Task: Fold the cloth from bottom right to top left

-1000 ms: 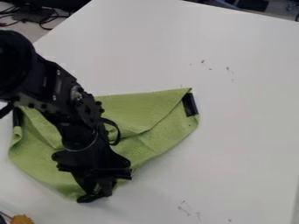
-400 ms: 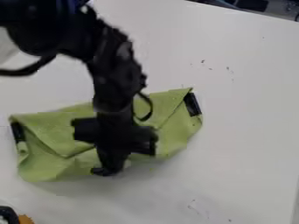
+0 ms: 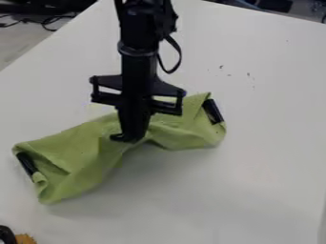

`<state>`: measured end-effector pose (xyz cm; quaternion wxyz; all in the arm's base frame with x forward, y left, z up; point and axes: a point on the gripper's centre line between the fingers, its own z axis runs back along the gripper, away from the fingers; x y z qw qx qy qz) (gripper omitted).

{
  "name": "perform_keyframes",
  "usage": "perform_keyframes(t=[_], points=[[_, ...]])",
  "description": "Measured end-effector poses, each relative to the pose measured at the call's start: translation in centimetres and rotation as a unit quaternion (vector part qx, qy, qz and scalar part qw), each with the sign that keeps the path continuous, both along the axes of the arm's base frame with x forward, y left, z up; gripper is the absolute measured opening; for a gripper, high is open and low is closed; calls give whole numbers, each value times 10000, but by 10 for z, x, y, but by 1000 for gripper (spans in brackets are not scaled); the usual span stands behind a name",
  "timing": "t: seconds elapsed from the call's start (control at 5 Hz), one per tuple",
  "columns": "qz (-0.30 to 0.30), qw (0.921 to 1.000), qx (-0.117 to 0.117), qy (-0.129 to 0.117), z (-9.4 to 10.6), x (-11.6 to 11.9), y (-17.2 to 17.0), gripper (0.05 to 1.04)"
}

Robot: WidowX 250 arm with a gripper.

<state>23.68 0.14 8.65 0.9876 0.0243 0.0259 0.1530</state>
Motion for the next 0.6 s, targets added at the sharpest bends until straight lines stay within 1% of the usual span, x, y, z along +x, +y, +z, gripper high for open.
perform_keyframes(t=[0.2,0.4,0.6], points=[[-174,9994,-304,15,-18,32,24,72],[-282,9979,-589,6,-39,56,45,72],[-373,9969,-695,-33,-49,69,59,72]])
